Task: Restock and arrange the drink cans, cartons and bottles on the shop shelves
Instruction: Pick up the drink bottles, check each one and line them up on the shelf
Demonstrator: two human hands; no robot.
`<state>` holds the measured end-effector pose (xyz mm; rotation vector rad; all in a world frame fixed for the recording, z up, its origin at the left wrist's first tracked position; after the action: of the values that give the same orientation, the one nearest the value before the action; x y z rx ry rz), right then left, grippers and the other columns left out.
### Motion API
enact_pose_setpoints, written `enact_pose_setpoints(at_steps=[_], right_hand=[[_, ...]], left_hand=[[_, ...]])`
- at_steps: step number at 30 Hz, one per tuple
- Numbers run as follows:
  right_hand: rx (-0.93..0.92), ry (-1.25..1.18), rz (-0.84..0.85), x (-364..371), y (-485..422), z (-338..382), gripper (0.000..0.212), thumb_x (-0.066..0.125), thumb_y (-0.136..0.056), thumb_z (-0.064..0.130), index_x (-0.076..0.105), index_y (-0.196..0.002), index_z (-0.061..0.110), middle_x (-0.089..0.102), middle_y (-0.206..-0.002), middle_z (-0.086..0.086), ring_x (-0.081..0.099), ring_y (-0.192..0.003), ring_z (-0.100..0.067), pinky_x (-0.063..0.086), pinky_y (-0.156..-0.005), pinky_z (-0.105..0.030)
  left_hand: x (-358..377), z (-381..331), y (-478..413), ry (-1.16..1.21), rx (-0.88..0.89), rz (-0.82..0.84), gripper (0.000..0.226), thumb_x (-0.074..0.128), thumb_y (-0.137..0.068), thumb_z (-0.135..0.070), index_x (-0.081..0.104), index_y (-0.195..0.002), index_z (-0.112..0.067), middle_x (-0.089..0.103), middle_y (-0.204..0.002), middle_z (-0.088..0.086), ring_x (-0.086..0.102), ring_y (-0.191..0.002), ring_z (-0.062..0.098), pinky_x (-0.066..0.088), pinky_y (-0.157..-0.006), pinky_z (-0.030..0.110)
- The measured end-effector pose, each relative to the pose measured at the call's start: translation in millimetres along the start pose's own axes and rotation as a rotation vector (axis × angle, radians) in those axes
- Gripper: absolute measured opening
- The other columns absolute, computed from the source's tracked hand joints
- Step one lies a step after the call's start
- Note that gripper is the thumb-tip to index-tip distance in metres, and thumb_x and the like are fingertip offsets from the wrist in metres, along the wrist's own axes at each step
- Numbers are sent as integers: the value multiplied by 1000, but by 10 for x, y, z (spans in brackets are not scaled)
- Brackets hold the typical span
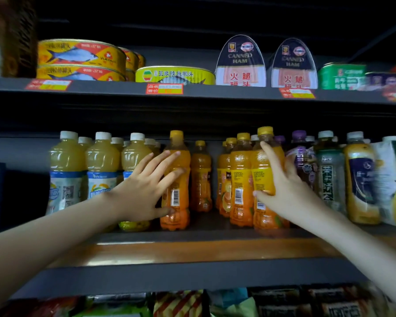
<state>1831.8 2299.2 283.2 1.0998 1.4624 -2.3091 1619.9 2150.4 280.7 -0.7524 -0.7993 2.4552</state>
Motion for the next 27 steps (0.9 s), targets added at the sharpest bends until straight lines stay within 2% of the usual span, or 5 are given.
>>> enact_pose_setpoints(at_steps=[7, 16, 18, 22, 27], right_hand=[[-166, -400, 51, 172, -55, 356, 102, 72, -86, 23, -6, -135, 66, 33, -135, -2, 61, -90, -16, 54, -74, -29], [-182, -337, 177, 783, -502, 850, 111, 73, -86, 23, -17, -143, 54, 8, -155, -13, 54, -119, -26, 46, -87, -27], [-151, -243, 233, 874, -559, 843, 122, 77, -82, 24, -25, -142, 53, -9, -159, -14, 41, -134, -33, 44, -98, -36], [-239, 108, 223, 892, -534, 866, 131, 82, -76, 28, -30, -143, 44, -46, -147, 3, -27, -143, -26, 31, -113, -46], [-314, 267, 219, 929, -579, 909, 132, 81, -75, 33, -30, -146, 29, -48, -146, 4, -39, -134, -17, 26, -117, -43]], left_hand=[[1, 211, 160, -44, -25, 9, 86, 46, -75, -66, 40, -141, -11, 33, -151, 24, 36, -135, 38, 20, -111, 47], [57, 310, 252, -93, -19, 11, 88, 36, -80, -66, 31, -151, -14, 28, -155, 22, 32, -140, 39, 19, -111, 53], [64, 288, 271, -106, 4, -7, 87, 36, -80, -65, 30, -151, -14, 28, -155, 22, 32, -140, 39, 19, -111, 53], [83, 256, 292, -118, 31, -36, 86, 37, -81, -64, 30, -150, -14, 28, -155, 22, 30, -140, 37, 20, -111, 54], [107, 207, 278, -126, 57, -52, 88, 44, -80, -65, 30, -150, -13, 30, -154, 21, 35, -139, 37, 21, -109, 53]])
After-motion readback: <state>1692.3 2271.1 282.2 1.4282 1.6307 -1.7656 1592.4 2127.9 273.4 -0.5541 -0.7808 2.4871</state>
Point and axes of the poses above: each hand's wrist, its own y-axis away from the middle knuckle, its own x-axis out of the palm, z = x × y, the point moved 7 cm from there along -y, towards the middle knuckle
